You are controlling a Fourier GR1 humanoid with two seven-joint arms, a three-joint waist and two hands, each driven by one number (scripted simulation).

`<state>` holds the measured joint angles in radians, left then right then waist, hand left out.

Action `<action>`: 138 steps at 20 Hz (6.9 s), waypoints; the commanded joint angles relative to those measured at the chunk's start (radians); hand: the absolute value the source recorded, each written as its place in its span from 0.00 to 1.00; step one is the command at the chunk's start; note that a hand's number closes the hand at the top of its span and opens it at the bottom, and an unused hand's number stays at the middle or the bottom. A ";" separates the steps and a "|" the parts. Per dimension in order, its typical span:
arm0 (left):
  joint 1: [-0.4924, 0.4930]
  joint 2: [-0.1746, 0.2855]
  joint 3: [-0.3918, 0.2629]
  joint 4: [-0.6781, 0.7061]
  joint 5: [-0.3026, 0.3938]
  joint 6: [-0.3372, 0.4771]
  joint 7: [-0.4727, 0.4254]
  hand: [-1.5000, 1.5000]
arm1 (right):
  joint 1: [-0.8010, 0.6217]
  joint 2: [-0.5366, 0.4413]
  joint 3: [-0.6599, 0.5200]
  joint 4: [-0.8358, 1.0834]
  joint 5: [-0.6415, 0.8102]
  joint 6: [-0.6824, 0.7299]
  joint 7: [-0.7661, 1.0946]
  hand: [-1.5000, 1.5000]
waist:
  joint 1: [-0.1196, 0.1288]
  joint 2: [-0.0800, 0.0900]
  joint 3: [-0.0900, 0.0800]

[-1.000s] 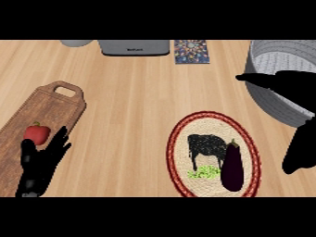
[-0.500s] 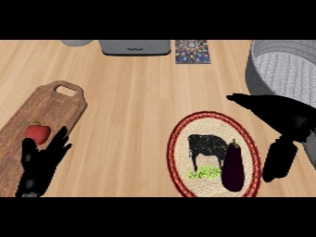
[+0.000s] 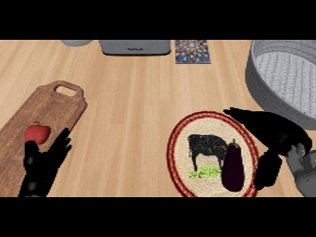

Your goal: Pick the eggplant from the placemat and place it in the basket

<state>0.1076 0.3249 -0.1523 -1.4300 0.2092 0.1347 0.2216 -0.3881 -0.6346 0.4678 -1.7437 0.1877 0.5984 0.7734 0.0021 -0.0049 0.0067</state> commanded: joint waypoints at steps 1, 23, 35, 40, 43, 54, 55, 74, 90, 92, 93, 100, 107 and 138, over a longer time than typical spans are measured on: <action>0.099 -0.009 -0.008 -0.002 -0.016 -0.009 -0.020 0.50 | 0.061 0.033 0.022 0.044 0.110 -0.029 -0.095 0.00 | 0.006 0.005 -0.006; -0.014 -0.044 0.083 0.050 -0.037 -0.085 0.055 0.50 | 0.119 0.183 -0.009 0.203 0.383 0.017 -0.198 0.00 | -0.001 0.005 -0.007; 0.047 -0.086 0.094 0.025 -0.091 -0.094 0.019 0.50 | 0.097 0.265 -0.061 0.325 0.490 0.006 -0.305 0.00 | 0.002 0.005 -0.007; 0.041 -0.077 0.127 0.086 -0.091 -0.127 -0.018 0.50 | 0.159 0.272 -0.054 0.327 0.545 -0.043 -0.341 0.00 | -0.001 0.005 -0.007; 0.023 -0.055 0.158 0.054 -0.079 -0.138 0.021 0.50 | 0.161 0.266 -0.034 0.297 0.577 -0.023 -0.373 1.00 | -0.001 0.004 -0.007; 0.018 -0.082 0.137 -0.034 -0.112 -0.124 0.099 0.50 | 0.220 0.154 0.016 0.335 0.747 -0.195 -0.659 1.00 | -0.004 0.004 -0.006; 0.002 -0.118 0.122 -0.001 -0.120 -0.094 0.105 0.50 | 0.274 0.096 0.051 0.242 0.744 -0.208 -0.723 1.00 | -0.017 0.002 -0.006; 0.093 -0.085 0.165 -0.046 -0.112 -0.106 0.062 0.50 | 0.676 -0.085 -0.372 -0.157 -0.082 -0.486 -1.310 1.00 | -0.061 -0.004 -0.007; 0.034 -0.094 0.140 -0.003 -0.139 -0.132 0.068 0.50 | 0.374 -0.521 -0.996 0.088 -0.842 -0.195 -0.770 1.00 | 0.007 0.007 -0.008; 0.035 -0.145 0.118 0.063 -0.159 -0.118 0.002 0.50 | 0.317 -0.527 -0.945 0.210 -0.787 -0.169 -0.809 1.00 | 0.015 0.010 -0.007; -0.020 -0.136 0.127 0.067 -0.162 -0.119 0.023 0.50 | 0.268 -0.527 -0.891 0.195 -0.756 -0.205 -0.768 1.00 | 0.014 0.010 -0.007; 0.072 -0.135 0.103 -0.025 -0.173 -0.135 0.028 0.50 | 0.030 -0.525 -0.739 0.459 -0.579 -0.193 -0.856 1.00 | 0.037 0.013 -0.007; 0.027 -0.127 0.118 -0.017 -0.161 -0.152 0.062 0.50 | -0.222 -0.404 -0.572 0.698 -0.418 -0.189 -0.926 1.00 | 0.050 0.016 -0.006; -0.006 -0.143 0.147 0.008 -0.164 -0.171 0.060 0.50 | -0.486 -0.315 -0.513 1.503 -0.031 -0.323 -1.514 0.00 | 0.055 0.027 -0.002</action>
<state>0.0841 0.1910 -0.0004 -1.4543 0.0453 -0.0297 0.2803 -0.8582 -0.9399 -0.0383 -0.3045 0.1368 0.2684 -0.6666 0.0588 0.0177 0.0093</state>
